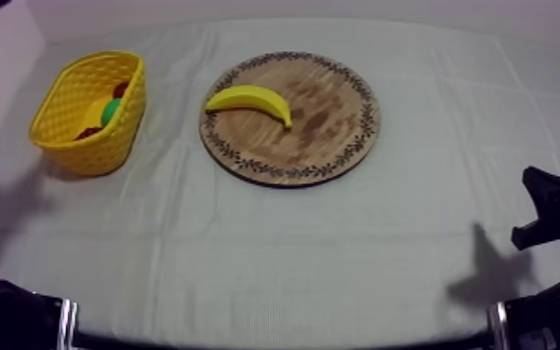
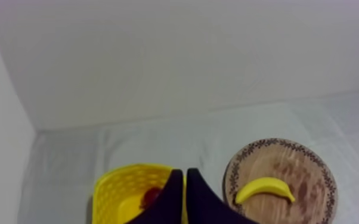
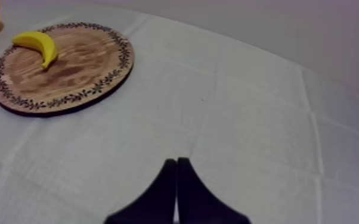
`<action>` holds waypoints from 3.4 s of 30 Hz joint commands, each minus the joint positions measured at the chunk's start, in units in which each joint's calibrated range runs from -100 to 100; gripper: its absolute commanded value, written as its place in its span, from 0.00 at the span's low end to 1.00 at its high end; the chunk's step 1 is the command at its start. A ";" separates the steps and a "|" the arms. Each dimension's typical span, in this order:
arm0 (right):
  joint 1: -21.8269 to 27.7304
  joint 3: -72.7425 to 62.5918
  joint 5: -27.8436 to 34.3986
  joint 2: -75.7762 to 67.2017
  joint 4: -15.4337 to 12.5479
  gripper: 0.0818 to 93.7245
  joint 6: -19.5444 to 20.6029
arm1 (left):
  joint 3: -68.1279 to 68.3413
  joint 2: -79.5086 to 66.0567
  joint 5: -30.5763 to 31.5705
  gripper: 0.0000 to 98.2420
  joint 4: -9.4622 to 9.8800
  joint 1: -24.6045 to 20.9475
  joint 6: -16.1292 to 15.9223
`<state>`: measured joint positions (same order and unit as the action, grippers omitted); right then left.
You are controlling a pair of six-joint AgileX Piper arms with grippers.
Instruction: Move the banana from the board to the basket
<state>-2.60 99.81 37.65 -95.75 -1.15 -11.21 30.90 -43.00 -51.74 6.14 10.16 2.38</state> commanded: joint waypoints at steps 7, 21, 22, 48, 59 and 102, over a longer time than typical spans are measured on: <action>0.00 -0.03 0.01 0.00 0.00 0.00 0.00 | -25.20 18.44 -5.13 0.00 -0.33 2.69 -3.94; 0.00 -0.03 0.01 0.00 0.00 0.00 0.00 | -38.62 39.23 -11.18 0.00 2.24 9.67 -6.31; 0.00 -0.03 0.01 0.00 0.00 0.00 0.00 | -39.08 40.48 -11.58 0.00 2.58 10.27 -6.38; 0.00 -0.03 0.01 0.00 0.00 0.00 0.00 | -43.00 61.73 -10.80 0.00 9.10 15.89 -13.02; 0.00 -0.03 0.01 0.00 0.00 0.00 0.00 | -45.56 63.62 -13.61 0.46 10.60 14.92 -12.60; 0.00 -0.03 0.01 0.00 0.00 0.00 0.00 | -40.54 78.56 -16.44 0.69 12.87 16.16 -22.35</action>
<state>-2.60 99.81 37.67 -95.75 -1.15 -11.19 -9.00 34.17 -68.26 19.10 26.33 -19.93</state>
